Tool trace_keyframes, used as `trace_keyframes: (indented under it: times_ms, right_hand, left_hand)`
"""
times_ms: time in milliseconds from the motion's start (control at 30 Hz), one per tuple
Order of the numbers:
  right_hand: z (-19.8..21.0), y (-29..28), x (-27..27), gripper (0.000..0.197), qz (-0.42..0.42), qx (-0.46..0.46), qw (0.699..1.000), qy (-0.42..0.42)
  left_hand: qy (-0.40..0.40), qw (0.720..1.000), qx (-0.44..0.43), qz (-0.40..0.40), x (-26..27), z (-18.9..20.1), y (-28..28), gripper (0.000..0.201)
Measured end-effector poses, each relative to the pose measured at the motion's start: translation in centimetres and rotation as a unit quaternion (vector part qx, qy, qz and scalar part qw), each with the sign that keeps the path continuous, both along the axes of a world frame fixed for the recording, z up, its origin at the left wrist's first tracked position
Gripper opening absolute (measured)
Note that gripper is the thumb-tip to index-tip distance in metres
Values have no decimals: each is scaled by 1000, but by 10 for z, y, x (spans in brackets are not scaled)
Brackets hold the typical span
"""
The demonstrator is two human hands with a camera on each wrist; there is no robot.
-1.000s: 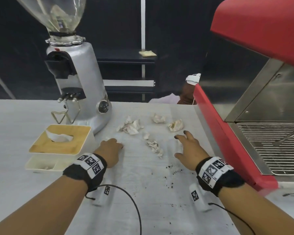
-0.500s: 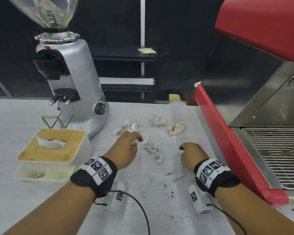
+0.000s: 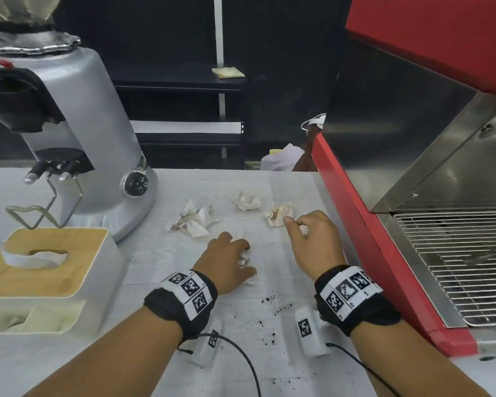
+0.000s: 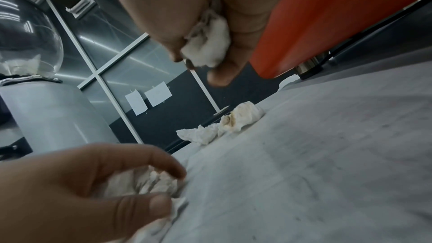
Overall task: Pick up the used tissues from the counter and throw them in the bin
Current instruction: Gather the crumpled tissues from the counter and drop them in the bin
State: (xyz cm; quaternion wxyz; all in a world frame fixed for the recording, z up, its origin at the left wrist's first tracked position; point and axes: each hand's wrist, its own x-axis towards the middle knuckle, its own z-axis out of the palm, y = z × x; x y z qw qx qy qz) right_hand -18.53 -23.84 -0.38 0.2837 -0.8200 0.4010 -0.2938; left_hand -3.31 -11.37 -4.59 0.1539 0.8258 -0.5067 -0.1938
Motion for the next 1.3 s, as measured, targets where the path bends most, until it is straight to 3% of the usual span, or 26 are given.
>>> trace_keyframes:
  times_ms: [67, 167, 333, 467, 600, 667, 767, 933, 1066, 1166, 1300]
  right_hand:
    - [0, -3, 7, 9, 7, 20, 1000, -2]
    - [-3, -9, 20, 30, 20, 36, 999, 12]
    - [-8, -26, 46, 53, 29, 75, 986, 147]
    - [-14, -41, 62, 60, 49, 83, 963, 252]
    - [-21, -50, 71, 52, 78, 87, 932, 343]
    - [-25, -51, 72, 36, 84, 75, 923, 368]
    - [-27, -54, 73, 18, 75, 67, 926, 365]
    - [-17, -55, 74, 46, 50, 108, 942, 313]
    - [-9, -50, 80, 60, 43, 92, 965, 242]
    - [-9, -51, 86, 52, 42, 79, 979, 181]
    - [-7, -54, 93, 16, 44, 67, 981, 174]
  left_hand:
    - [6, 1000, -27, -3, 1, 1, 0, 32]
    - [37, 996, -78, -7, 4, 9, 6, 18]
    - [80, 985, -153, 26, 18, 27, 22, 23]
    - [85, 977, -179, 75, 37, 42, 29, 28]
    - [101, 971, -175, 127, 60, 53, 29, 32]
    - [96, 970, -175, 139, 69, 57, 28, 31]
    - [70, 971, -160, 163, 79, 59, 25, 54]
    - [6, 979, -90, 185, 90, 58, 17, 92]
    - [-40, 986, 3, 165, 102, 46, 7, 109]
    - [-55, 986, 49, 146, 107, 35, -2, 99]
    - [-68, 985, 43, 153, 110, 23, -8, 42]
